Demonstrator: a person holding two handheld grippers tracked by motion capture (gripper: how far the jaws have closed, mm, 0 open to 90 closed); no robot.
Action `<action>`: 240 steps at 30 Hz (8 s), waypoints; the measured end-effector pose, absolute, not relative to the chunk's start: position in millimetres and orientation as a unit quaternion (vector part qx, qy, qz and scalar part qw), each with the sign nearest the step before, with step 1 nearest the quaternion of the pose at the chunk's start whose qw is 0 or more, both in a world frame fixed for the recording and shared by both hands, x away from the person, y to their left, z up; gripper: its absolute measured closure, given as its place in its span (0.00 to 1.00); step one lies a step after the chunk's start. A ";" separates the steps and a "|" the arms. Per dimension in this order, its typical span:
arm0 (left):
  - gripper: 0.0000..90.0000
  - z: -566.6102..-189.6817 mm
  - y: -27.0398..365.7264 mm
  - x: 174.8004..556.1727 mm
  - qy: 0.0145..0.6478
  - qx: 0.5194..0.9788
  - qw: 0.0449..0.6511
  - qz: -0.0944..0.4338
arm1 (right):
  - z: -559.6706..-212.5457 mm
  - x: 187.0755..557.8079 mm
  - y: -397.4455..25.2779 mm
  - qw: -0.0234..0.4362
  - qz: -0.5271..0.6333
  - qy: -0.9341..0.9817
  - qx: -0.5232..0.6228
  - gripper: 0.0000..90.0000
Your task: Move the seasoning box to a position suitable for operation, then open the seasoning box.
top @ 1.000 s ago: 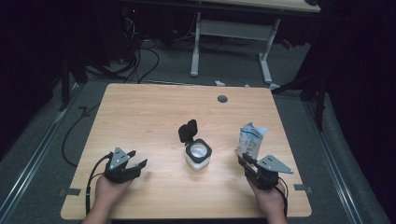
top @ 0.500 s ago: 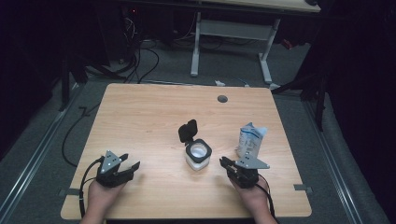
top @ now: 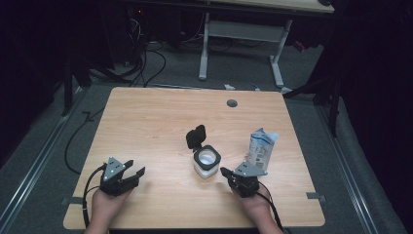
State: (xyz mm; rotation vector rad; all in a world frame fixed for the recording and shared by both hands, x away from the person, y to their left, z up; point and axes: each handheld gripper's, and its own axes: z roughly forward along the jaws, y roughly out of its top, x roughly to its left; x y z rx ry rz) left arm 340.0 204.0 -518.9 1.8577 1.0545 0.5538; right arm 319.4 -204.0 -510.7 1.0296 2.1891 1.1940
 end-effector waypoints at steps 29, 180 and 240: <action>0.99 -492.1 105.9 384.2 0.400 0.746 0.505 0.168 | -515.8 320.5 -201.8 0.222 0.431 0.789 0.377 0.98; 0.73 -517.9 137.1 356.3 0.412 0.758 0.464 0.198 | -516.4 335.1 -209.3 0.240 0.424 0.776 0.400 0.96; 0.57 -516.5 171.7 359.9 0.442 0.735 0.470 0.206 | -518.8 328.4 -175.9 0.233 0.416 0.794 0.376 0.96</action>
